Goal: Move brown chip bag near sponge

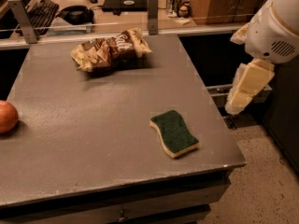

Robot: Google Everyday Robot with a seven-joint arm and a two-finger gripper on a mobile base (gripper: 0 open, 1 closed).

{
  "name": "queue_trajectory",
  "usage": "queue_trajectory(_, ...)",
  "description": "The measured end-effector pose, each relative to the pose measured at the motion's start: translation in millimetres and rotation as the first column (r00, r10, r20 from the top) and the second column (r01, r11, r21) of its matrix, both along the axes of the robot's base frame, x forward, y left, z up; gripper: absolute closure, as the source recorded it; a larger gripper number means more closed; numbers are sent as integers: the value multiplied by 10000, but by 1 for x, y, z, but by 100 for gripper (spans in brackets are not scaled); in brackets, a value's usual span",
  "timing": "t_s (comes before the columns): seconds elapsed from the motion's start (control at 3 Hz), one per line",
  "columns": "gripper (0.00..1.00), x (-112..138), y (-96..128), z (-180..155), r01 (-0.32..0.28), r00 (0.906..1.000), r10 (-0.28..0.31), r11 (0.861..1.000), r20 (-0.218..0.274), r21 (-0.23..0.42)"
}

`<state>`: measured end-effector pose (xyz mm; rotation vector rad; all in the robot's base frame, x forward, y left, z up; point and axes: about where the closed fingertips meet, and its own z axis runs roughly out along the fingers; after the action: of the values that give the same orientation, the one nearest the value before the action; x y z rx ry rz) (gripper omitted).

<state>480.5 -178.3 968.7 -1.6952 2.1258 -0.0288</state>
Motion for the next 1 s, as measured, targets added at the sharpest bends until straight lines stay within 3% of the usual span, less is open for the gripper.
queue_trajectory(0.33,0,63,53,-9,-308,9981,245,9934,571,1103)
queue_trajectory(1.0,0,167,159,-14,-1059,9818,531,9502,1825,2932)
